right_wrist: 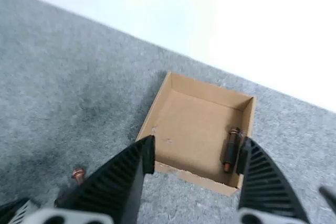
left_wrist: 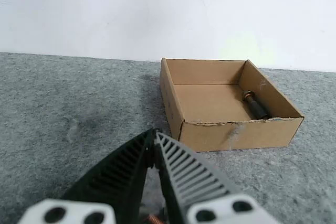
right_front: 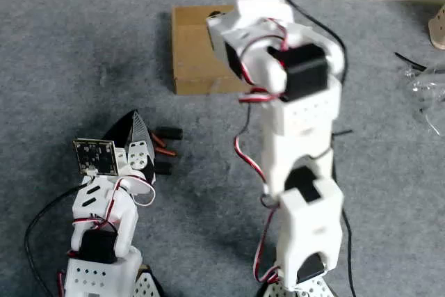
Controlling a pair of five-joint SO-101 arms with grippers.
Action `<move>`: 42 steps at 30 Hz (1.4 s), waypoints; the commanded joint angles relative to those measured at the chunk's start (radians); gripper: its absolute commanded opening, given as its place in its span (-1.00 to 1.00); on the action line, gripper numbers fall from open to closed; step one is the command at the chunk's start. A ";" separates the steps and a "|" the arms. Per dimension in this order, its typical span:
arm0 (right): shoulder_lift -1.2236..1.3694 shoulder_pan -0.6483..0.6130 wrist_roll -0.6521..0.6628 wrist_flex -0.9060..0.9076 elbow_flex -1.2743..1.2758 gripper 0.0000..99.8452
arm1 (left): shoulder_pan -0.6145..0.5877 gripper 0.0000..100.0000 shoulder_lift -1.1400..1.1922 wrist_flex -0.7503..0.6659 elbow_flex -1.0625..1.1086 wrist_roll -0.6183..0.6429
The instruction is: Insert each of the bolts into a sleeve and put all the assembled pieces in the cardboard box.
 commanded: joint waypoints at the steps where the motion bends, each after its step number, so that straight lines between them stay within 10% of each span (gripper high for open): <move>1: -0.185 -0.021 -0.006 0.019 0.179 -0.53 | 0.005 -0.98 -0.002 0.006 -0.015 0.008; 11: -0.527 -0.071 -0.080 -0.001 0.825 -0.53 | 0.001 -0.98 -0.004 0.006 -0.018 0.008; 24: -0.561 -0.139 -0.083 -0.599 1.710 -0.53 | -0.048 -0.99 0.004 0.077 -0.094 0.014; 32: -0.556 -0.275 0.143 -0.944 1.891 -0.53 | -0.054 -0.98 0.004 0.077 -0.094 0.012; 42: -0.309 -0.294 0.239 -0.947 1.778 -0.60 | -0.054 -0.98 0.004 0.077 -0.093 0.011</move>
